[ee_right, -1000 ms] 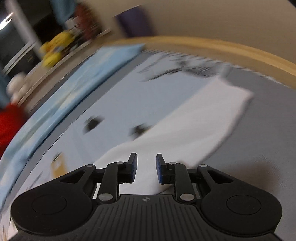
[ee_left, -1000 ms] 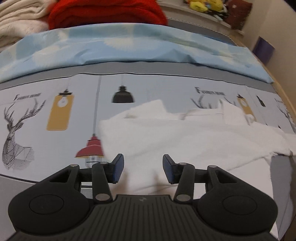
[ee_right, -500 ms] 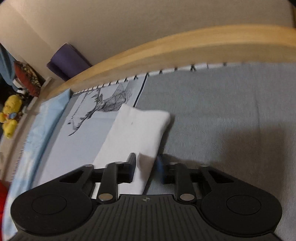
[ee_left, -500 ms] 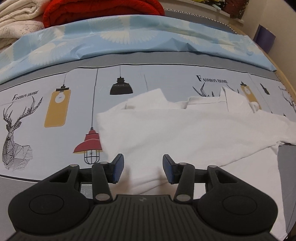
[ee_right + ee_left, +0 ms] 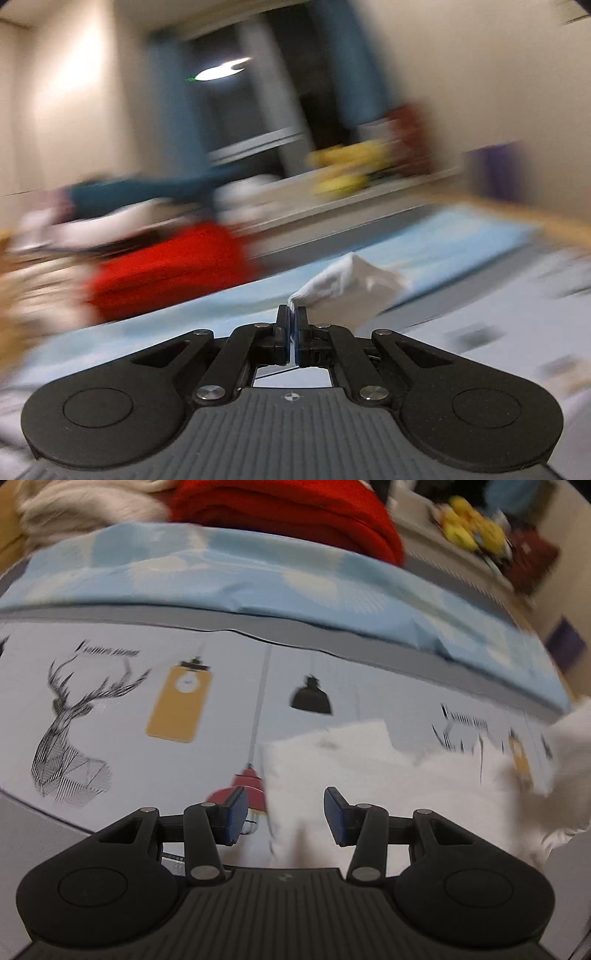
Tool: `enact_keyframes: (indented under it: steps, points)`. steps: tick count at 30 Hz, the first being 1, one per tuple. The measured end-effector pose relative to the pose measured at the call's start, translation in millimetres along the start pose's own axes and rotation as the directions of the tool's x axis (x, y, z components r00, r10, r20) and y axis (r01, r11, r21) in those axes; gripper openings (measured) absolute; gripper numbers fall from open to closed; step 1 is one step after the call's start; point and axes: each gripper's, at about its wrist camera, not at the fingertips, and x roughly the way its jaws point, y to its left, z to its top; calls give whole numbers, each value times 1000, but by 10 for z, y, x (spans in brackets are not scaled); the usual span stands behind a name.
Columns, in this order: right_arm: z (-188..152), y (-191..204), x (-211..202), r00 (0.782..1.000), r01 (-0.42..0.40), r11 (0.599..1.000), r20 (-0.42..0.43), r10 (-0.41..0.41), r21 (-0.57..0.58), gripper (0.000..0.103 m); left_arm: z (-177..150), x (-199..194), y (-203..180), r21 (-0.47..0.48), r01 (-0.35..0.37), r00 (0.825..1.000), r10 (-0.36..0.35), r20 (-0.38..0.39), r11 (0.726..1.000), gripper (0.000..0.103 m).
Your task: Fold small clothes
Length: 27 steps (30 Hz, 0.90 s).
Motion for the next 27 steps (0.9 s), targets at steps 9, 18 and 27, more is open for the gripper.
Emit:
enact_keyframes:
  steps: [9,18,27]
  points:
    - [-368,519,-7,833,-92,995,-552,49,-50,20,-23,272,124,-96,160,986,-164,-39,983,19]
    - [201,-711,-777,849,442,895,-350,-395,63,47,-244,956,-385,-115,249,964,-258,-69,962,34]
    - [132,-1401,-648,829,520,796,-409,-382,310,47,-283,1018,-646,-4,168,983,-167,-79,986,11]
